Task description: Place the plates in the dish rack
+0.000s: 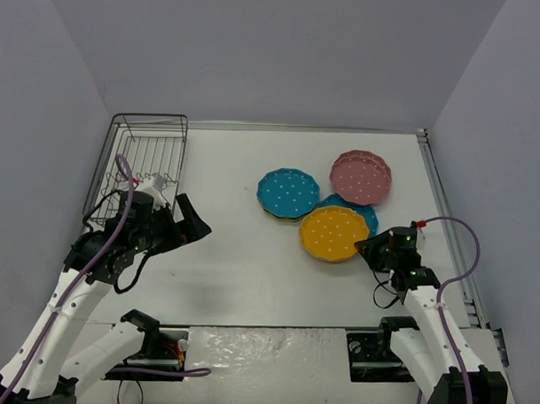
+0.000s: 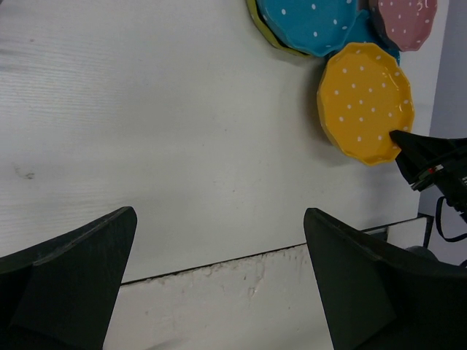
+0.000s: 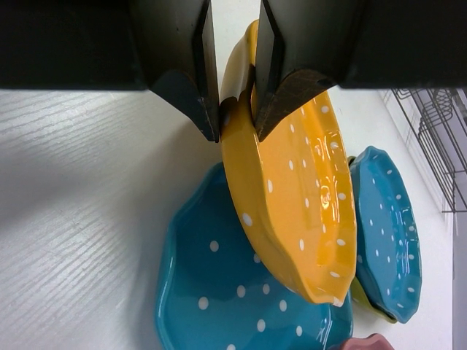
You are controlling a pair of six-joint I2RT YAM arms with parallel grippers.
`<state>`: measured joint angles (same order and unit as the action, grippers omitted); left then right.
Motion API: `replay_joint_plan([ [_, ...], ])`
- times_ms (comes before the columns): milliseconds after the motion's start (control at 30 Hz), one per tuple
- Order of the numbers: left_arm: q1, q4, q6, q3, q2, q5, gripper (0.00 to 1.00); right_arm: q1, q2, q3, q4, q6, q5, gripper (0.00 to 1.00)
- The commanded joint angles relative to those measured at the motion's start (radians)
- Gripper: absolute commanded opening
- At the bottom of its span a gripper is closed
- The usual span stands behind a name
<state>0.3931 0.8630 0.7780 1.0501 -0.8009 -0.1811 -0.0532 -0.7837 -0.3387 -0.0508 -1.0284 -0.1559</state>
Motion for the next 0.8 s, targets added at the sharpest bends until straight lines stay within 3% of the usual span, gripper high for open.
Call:
replay_joint_plan([
  [0, 0.004, -0.179, 0.083, -0.005, -0.029, -0.085, 0.97, -0.002, 0.013, -0.090, 0.127, 0.020, -0.088, 0.00],
  [367, 0.072, -0.305, 0.131, -0.033, -0.115, -0.115, 0.97, -0.002, 0.029, -0.098, 0.189, 0.021, -0.196, 0.00],
  [767, 0.240, -0.510, 0.233, -0.026, -0.265, -0.086, 0.97, -0.002, -0.012, -0.177, 0.397, -0.071, -0.426, 0.00],
])
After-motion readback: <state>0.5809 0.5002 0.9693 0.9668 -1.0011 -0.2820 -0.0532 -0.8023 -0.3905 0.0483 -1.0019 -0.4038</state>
